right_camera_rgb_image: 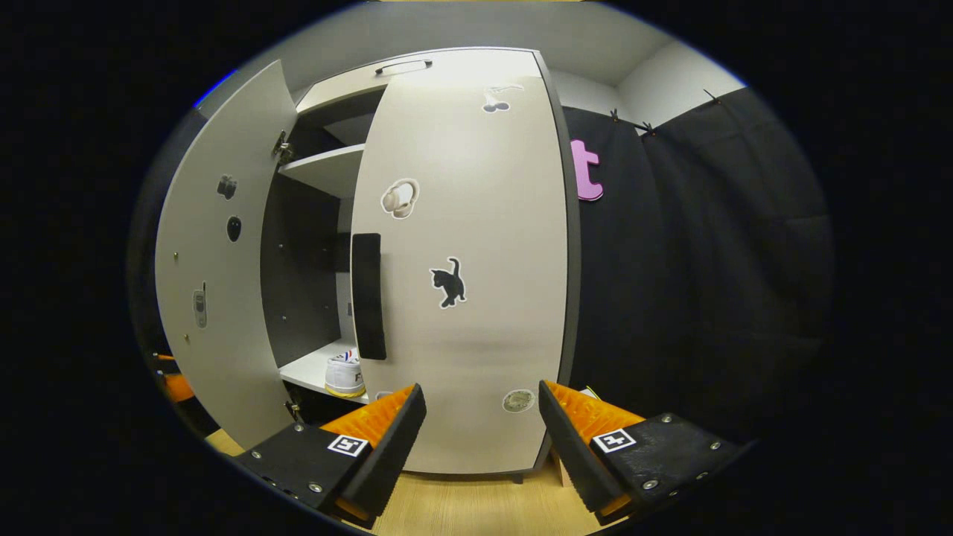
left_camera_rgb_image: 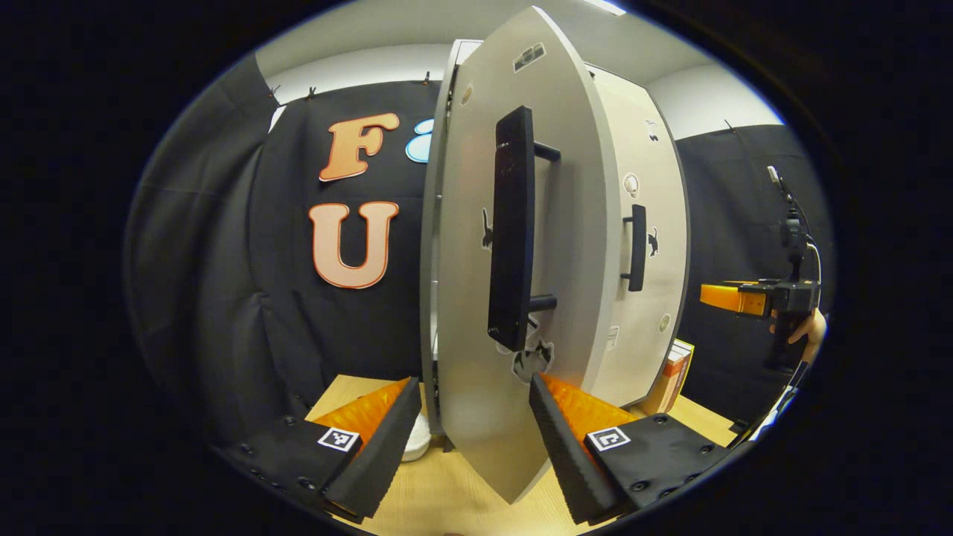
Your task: Grab one shoe with the right hand and put it into the shoe cabinet, grab the other shoe with the left hand and put it into the shoe cabinet; then close the right door with the right hand and the left door with the left hand.
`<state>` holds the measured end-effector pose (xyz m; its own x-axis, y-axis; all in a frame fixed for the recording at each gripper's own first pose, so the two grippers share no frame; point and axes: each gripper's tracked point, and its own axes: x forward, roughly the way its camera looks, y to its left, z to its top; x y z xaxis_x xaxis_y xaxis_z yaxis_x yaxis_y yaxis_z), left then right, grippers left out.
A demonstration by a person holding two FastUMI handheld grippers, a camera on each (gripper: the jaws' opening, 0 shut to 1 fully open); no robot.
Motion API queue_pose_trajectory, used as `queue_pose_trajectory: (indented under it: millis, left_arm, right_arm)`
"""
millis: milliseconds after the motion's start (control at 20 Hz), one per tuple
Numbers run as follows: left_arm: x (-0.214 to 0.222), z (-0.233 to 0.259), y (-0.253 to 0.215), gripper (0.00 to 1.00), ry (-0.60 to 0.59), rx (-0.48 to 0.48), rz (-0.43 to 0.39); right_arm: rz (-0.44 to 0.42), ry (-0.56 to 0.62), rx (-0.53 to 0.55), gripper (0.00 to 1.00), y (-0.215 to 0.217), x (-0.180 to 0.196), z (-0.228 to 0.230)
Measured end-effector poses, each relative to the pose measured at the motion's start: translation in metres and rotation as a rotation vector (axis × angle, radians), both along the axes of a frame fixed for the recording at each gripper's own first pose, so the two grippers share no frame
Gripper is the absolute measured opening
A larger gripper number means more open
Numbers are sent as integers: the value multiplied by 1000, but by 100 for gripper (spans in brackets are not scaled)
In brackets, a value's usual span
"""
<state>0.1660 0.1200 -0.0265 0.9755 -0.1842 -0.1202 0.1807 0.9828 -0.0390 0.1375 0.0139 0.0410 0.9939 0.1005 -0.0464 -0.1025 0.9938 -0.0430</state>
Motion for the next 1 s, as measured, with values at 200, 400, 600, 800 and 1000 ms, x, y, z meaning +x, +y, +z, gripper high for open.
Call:
queue_pose_trajectory:
  millis: [200,400,600,800,1000]
  left_arm:
    - [21,-9,-26,92,0,-4,-37]
    - [56,-21,-51,99,2,13,-66]
    - [105,-39,-66,97,21,36,-36]
    - [120,-45,-69,94,25,9,-30]
    - [132,-45,-74,97,28,24,-8]
  right_arm:
    - [-41,-21,-1,94,-24,-8,7]
    - [-75,-23,5,94,-43,-11,7]
    - [-106,-20,-13,94,-58,-14,6]
    - [-124,-20,-18,94,-66,-14,6]
    - [-131,-26,-10,94,-68,-12,10]
